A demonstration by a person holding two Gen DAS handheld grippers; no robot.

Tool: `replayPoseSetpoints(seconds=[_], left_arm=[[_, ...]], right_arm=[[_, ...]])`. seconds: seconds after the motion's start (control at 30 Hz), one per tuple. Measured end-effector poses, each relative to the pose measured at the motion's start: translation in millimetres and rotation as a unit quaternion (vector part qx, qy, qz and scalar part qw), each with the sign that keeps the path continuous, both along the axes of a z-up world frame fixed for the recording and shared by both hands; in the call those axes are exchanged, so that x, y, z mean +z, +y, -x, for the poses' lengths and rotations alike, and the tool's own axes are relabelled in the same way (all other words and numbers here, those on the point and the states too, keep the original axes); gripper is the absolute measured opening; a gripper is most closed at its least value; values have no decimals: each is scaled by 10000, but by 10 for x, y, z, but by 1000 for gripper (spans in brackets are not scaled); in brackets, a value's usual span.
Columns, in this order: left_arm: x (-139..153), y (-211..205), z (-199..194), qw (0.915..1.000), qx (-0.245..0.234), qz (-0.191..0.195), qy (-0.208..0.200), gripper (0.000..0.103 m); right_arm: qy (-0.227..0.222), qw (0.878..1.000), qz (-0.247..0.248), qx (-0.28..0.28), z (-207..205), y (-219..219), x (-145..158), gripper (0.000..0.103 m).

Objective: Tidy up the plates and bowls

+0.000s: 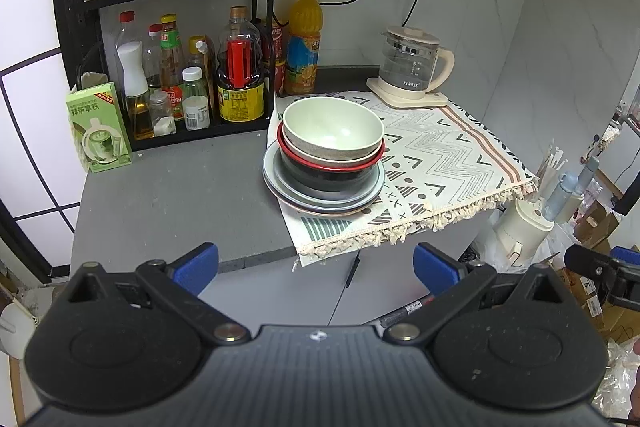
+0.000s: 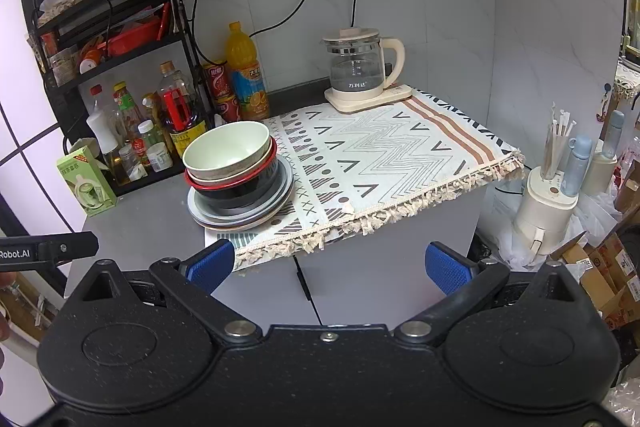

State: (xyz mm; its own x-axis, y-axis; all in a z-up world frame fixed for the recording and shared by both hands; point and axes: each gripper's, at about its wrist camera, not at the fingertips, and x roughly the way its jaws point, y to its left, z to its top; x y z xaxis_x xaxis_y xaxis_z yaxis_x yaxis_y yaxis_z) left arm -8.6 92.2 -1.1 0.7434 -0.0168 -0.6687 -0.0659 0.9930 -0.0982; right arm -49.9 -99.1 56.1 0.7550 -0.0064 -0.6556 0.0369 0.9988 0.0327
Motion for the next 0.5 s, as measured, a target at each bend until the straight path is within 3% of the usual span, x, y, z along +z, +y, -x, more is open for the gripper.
replayPoseSetpoints(seconds=[0.5], left_arm=[[8,11,-27,10000,-36,6,42,103]], right_arm=[[11,10000,-34,-35,-25,-15,10,102]])
